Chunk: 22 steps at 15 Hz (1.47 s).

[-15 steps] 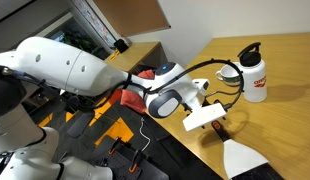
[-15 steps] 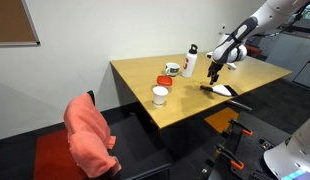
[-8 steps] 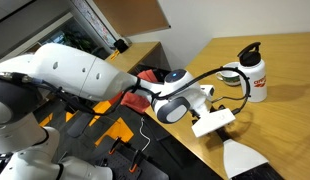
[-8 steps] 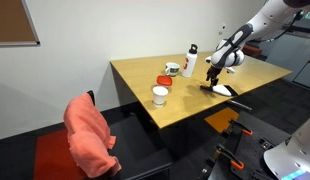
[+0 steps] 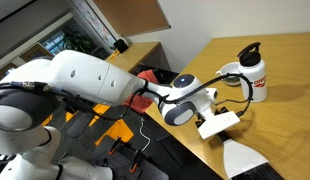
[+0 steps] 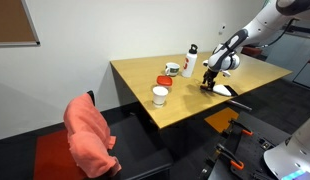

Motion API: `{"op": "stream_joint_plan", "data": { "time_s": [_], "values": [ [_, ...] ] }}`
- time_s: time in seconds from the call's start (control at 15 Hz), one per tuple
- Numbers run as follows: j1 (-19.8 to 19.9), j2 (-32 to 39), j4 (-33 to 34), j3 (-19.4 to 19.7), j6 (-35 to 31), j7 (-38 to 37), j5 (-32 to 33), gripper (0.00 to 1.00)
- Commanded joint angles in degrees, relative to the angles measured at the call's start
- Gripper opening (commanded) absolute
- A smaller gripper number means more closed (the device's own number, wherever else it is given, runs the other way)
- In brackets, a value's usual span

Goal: Move the candies from the white cup to the bowl and close it

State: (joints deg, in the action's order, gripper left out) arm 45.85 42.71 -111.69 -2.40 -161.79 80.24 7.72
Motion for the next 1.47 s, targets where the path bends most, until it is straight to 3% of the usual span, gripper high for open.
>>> {"op": "stream_joint_plan", "data": {
  "time_s": [0.0, 0.13, 0.47, 0.6, 0.87, 1.13, 1.4],
  "values": [
    [1.1, 1.9, 2.4, -1.4, 0.5, 2.0, -1.4, 0.79],
    [1.1, 2.4, 3.0, -1.4, 0.5, 1.9, -1.3, 0.68],
    [-0.7, 2.4, 3.3, 0.3, 0.6, 0.1, -0.5, 0.27],
    [-1.9, 1.7, 2.6, 1.6, 0.1, -1.0, -0.1, 0.16],
    [-4.7, -0.9, 0.9, 3.4, 0.6, -4.8, -0.7, 0.16],
    [-6.1, -2.0, 2.2, 1.3, 0.7, -9.6, -2.9, 0.16],
    [-10.6, -1.6, 5.1, 1.4, 0.0, -15.4, -4.0, 0.16]
  ]
}}
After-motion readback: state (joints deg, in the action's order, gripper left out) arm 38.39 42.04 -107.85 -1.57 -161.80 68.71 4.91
